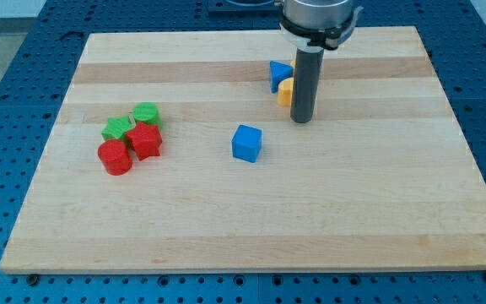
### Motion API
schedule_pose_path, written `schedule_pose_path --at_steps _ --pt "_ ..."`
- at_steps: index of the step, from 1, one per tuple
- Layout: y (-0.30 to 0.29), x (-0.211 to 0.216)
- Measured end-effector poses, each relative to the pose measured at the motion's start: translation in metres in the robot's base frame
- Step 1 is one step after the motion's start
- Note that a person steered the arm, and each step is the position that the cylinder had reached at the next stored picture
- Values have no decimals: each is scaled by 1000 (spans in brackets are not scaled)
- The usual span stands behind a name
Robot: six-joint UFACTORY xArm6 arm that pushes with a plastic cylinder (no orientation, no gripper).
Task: Push the blue cube closer to the yellow heart
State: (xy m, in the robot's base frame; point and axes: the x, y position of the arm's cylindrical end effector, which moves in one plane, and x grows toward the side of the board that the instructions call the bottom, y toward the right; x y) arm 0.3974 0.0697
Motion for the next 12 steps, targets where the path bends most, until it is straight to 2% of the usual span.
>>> schedule_pose_path --at_steps 3,4,6,7,9,10,12 --pt "0 -29" --pt "-2 -9" --pt "-85 -8" --pt "-107 12" --pt "-148 79" --pt "-129 88" --pt "-16 44"
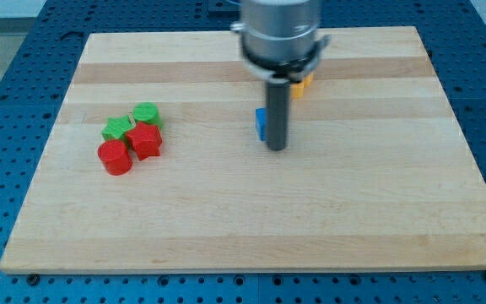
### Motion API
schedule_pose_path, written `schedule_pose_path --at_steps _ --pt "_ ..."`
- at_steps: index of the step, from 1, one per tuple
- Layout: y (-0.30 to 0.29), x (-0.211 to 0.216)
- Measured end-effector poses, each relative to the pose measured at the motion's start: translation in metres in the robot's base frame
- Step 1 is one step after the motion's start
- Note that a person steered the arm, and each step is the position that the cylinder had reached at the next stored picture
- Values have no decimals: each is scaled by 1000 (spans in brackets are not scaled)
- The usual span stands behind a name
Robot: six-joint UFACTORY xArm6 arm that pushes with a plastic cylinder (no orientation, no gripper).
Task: Push the blue cube closer to the yellow heart
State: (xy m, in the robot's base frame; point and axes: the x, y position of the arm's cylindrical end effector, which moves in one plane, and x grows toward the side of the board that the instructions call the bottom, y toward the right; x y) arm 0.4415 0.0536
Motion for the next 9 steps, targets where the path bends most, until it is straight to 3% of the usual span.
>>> schedule_pose_path --at_steps 1,2,5,6,7,9 --pt "39 -8" --pt "36 -6" --pt "-97 28" --pt "-114 14" --pt "-99 -1" --pt "15 -15"
